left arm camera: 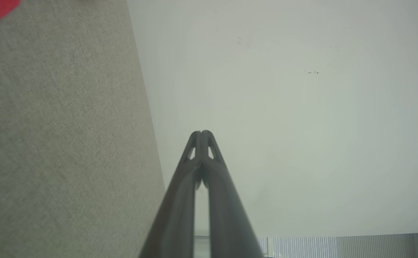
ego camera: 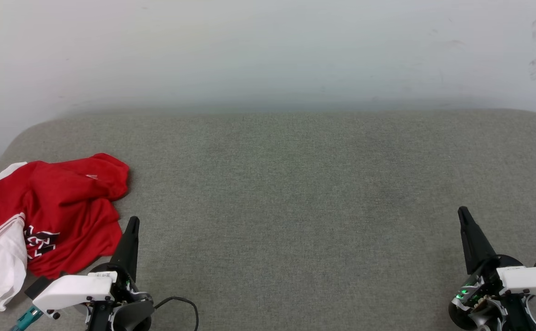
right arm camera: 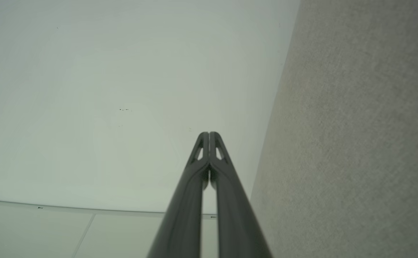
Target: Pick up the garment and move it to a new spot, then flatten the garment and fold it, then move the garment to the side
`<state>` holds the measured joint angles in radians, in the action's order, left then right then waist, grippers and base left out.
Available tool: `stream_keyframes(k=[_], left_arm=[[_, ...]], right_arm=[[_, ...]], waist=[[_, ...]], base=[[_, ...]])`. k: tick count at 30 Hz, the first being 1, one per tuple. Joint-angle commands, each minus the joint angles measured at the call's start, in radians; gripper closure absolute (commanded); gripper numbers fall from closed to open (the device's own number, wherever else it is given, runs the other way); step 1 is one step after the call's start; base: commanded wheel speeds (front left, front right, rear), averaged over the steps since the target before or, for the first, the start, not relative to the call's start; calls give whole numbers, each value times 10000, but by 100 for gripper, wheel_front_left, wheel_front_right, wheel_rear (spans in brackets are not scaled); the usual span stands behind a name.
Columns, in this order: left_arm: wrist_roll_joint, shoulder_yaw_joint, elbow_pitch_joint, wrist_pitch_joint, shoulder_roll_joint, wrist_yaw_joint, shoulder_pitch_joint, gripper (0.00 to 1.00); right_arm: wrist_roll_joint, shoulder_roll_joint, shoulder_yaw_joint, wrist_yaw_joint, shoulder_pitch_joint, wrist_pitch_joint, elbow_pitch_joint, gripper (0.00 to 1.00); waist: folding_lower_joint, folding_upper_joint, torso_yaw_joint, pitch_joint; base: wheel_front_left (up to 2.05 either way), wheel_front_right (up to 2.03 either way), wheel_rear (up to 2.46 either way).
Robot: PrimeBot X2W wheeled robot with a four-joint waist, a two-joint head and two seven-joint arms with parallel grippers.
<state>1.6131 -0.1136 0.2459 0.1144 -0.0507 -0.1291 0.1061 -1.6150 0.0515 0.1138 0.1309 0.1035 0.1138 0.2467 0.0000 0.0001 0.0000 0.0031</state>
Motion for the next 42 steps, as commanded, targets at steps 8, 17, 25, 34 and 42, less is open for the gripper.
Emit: stream_keyframes(k=[8,17,25,34,42], left_arm=[[-1,-21,-9,25,17,-35,67,100],[-33,193,106,-137,18,5,-194,0],[-20,641,-428,-508,16,2,-222,0],[-169,1064,-1192,-901,-2,-1,-229,0],[-1326,1531,-1580,-1301,-255,-4,-208,0]], right_arm=[[41,-21,-4,-3,127,5,7,100],[29,-19,-121,-2,-233,-137,38,0],[138,-17,-438,-2,-366,-547,-503,0],[438,22,-779,-2,-458,-959,-1087,0],[1616,98,-895,-2,-521,-1290,-1403,0]], waist=[[0,-1,0,0],[0,-1,2,3],[0,-1,15,12],[0,-1,43,15],[0,-1,77,8]], base=[[0,0,0],[0,0,0],[0,0,0],[0,0,0],[0,0,0]])
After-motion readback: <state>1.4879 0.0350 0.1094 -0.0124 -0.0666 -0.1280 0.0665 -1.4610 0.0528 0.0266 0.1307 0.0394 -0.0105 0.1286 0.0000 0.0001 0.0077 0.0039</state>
